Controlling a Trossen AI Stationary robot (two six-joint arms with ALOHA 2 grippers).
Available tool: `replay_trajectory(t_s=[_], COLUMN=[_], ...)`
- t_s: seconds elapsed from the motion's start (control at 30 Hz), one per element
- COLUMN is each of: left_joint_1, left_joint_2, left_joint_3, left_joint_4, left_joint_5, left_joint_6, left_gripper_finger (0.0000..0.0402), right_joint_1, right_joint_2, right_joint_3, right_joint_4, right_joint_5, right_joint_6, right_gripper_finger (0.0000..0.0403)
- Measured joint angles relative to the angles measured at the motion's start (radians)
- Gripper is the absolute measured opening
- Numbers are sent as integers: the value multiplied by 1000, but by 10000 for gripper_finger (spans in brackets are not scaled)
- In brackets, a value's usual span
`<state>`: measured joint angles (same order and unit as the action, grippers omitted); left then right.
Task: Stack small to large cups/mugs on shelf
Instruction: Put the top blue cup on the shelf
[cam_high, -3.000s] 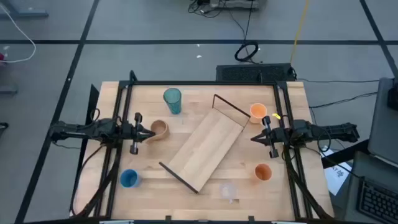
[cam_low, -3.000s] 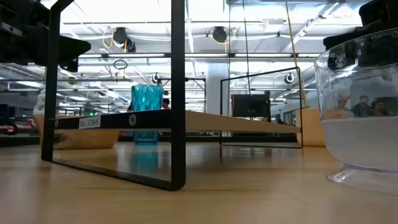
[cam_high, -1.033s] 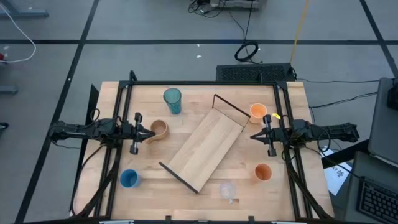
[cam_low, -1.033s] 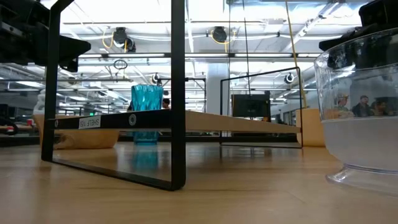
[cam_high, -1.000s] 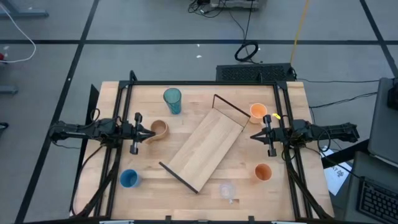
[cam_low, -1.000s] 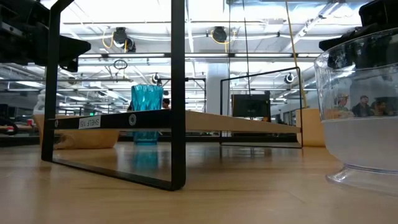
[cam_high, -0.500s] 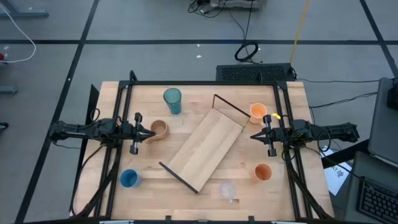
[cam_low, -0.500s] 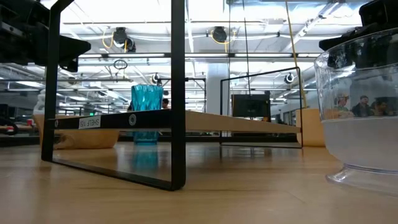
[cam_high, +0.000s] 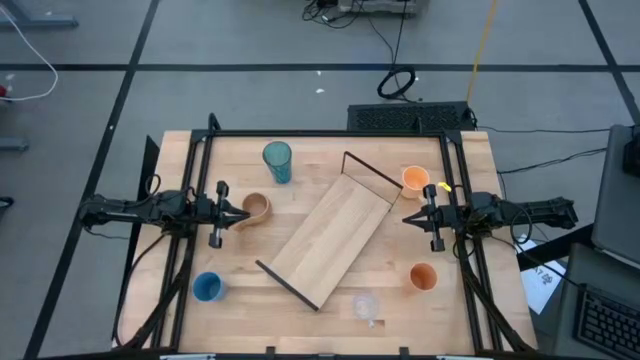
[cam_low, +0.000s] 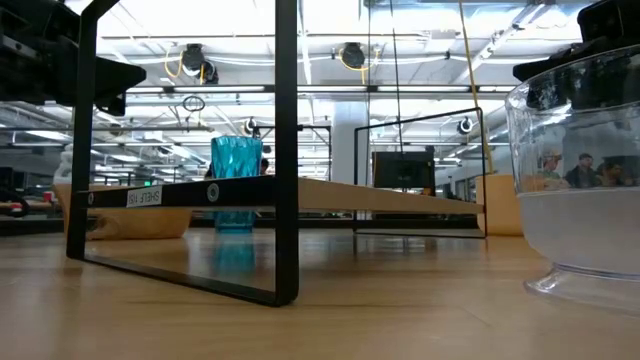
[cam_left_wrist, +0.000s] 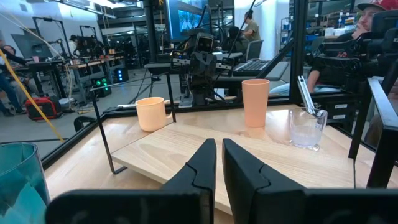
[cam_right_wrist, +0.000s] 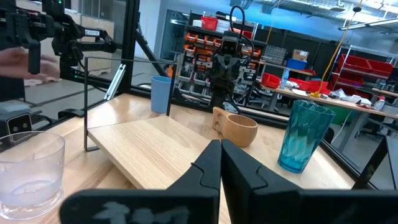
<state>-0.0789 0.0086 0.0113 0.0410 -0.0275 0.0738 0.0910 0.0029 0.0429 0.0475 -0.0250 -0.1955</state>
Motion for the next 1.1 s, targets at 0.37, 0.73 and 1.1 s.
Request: replay_trajectory(t_s=[0.37, 0.73, 1.1], left_joint_1=[0, 0, 0], left_joint_2=[0, 0, 0], left_joint_3=[0, 0, 95], left_joint_4=[2, 36, -90], left_joint_5=[0, 0, 0], left_joint_6=[0, -64, -112], left_gripper_finger=[31, 30, 3], right_joint_1=[0, 0, 0], right_joint_2=[0, 0, 0], right_joint_3=[0, 0, 0], right_joint_4=[0, 0, 1], right_joint_5=[0, 0, 0], right_joint_6=[0, 0, 0], right_gripper_finger=[0, 0, 0])
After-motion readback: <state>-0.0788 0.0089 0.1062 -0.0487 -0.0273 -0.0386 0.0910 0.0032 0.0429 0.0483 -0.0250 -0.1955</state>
